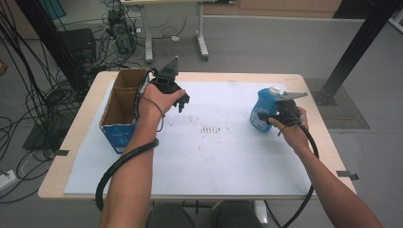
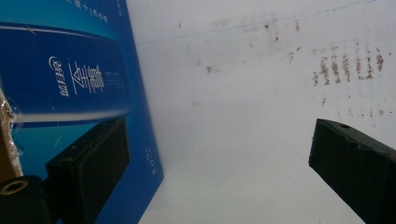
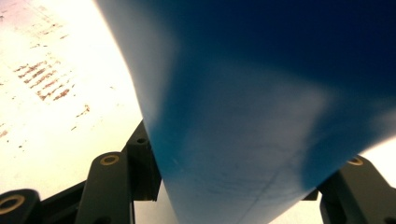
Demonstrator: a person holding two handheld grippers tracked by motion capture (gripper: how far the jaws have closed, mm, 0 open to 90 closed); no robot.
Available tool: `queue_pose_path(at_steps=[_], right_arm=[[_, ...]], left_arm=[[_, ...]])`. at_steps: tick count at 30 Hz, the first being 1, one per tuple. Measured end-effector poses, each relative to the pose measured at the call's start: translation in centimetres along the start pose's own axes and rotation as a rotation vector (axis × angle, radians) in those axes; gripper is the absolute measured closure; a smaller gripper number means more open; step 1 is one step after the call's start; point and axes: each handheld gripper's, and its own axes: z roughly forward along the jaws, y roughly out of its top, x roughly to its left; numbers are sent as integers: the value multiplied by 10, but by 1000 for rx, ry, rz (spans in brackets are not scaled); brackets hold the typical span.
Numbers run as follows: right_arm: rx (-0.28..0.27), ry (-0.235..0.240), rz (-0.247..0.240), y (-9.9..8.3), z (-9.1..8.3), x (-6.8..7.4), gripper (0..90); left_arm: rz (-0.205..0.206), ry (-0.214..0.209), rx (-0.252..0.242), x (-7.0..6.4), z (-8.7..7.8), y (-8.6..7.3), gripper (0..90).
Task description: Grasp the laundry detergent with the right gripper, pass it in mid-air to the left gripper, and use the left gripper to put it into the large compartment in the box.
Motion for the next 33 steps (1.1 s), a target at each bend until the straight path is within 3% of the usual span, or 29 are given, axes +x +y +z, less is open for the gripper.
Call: queue_pose_path(at_steps=[33], right_arm=[[-3,-1,1,0,0,0,417]], left_arm=[[12,9,-2,-1,-3,0,58]])
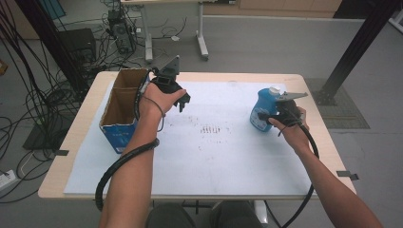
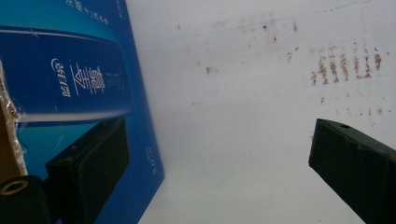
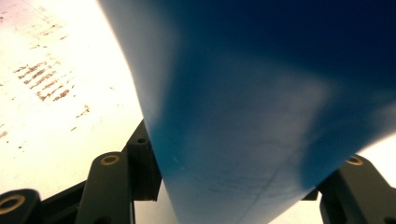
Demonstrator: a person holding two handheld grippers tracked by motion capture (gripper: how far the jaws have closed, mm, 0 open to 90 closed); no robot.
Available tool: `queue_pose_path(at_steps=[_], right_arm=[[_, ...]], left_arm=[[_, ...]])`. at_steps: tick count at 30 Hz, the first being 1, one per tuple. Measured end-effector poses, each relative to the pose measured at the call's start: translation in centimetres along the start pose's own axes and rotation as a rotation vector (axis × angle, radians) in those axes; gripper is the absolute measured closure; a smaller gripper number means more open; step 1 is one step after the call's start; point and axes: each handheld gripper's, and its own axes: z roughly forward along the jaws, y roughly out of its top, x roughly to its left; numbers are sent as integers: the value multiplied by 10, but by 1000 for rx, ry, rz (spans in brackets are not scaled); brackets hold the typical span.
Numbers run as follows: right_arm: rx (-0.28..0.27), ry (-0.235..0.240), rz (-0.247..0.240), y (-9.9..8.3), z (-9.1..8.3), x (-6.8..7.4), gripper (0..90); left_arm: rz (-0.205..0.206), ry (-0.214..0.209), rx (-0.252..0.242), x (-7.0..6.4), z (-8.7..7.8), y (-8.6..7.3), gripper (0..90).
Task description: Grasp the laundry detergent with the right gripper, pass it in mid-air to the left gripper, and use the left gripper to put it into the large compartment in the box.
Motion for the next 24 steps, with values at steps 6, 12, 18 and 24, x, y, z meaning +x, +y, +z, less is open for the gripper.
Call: queue_pose_path(at_steps=[6,12,18,24], right_arm=[[-2,2,3,0,0,0,419],[-5,6,7,-1,0,-1,424],[-5,6,9,-1,0,-1,432],[-4,5,8,-1,0,-1,440]], left_arm=[[-3,1,-2,1,-2,0,58],[3,8,-2,1,-3,0,58],[2,7,-2,0,-3,0,58],[0,6,-7,0,-5,0,58]])
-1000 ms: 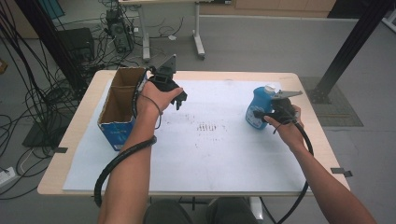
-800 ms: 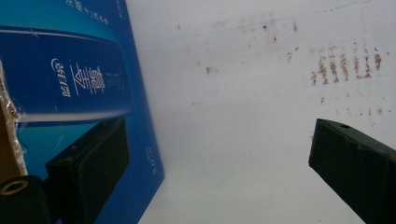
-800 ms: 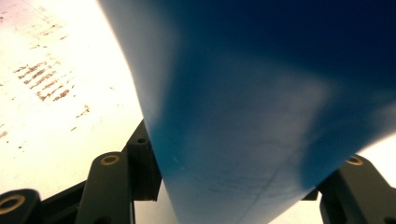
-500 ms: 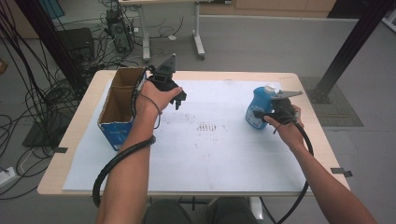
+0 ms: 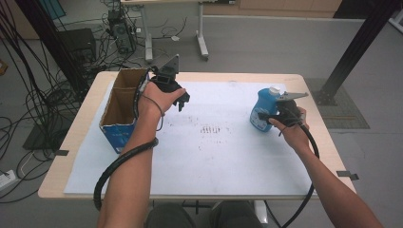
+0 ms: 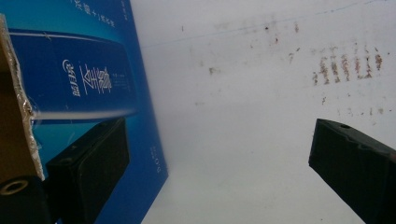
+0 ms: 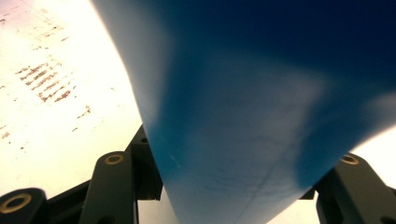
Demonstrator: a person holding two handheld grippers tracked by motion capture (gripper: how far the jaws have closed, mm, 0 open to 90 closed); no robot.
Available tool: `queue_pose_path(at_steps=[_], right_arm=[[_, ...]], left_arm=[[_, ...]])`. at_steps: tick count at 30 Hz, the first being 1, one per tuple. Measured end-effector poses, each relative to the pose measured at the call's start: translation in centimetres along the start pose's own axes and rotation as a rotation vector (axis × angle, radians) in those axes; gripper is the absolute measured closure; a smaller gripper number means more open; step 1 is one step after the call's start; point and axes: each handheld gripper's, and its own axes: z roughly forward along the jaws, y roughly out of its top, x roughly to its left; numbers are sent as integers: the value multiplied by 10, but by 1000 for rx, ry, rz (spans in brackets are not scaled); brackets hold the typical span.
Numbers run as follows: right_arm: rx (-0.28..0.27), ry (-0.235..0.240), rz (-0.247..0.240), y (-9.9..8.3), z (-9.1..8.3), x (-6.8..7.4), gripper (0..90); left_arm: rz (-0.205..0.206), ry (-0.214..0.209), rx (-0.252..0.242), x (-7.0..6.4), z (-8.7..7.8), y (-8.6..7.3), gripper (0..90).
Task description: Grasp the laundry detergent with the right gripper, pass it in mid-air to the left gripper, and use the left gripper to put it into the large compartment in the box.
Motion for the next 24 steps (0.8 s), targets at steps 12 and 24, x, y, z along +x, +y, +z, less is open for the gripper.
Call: queue_pose_path(at_steps=[12,24], right_arm=[[2,0,-2,0,0,0,449],[1,3,-1,0,0,0,449]], left_arm=[[9,-12,-1,2,-2,-3,58],[44,-24,-3,1,-9,-7,58]])
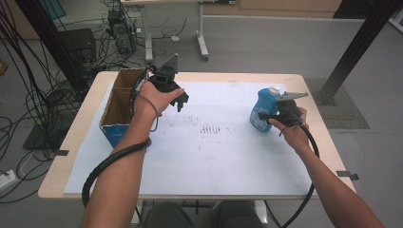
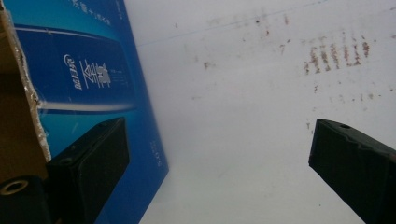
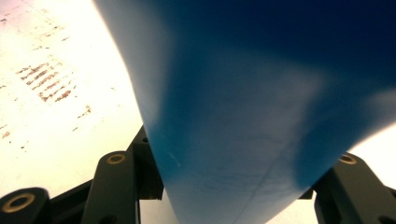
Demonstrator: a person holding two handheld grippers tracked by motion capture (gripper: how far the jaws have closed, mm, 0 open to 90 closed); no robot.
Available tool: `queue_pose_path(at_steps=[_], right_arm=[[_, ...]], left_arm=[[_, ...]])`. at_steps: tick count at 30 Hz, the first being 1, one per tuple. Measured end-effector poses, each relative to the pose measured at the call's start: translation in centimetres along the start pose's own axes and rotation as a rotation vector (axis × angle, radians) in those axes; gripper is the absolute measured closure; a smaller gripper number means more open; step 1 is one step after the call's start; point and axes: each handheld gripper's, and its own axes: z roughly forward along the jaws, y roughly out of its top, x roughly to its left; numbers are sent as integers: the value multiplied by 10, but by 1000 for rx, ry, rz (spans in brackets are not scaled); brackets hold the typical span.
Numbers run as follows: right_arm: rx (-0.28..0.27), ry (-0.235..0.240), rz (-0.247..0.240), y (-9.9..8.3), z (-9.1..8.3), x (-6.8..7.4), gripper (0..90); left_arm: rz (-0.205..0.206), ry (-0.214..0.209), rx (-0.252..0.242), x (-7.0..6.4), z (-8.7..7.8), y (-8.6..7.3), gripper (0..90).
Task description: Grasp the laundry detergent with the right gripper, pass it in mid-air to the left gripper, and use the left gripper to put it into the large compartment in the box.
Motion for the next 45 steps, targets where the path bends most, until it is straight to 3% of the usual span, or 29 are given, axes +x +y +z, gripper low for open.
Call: queue_pose_path(at_steps=[13,25,30,38,41,45], right_arm=[[3,10,11,1,0,-2,447],[17,37,44,3,0,-9,445],[61,61,63,15,0,-13,446],[66,120,56,57,-11,-13,444],[74,140,57,67,-13,-11,444],[100,180,27,93,-16,-4,443]], left_arm=[[83,6,-12,-8,-18,5,58],[194,10,-10,-11,-26,10,58],[253,4,-29,-7,-39,14,57],[348,-2,-57,0,-69,20,54],[400,-51,-67,-2,-80,21,56],[501,-46,-74,-5,-94,20,57]])
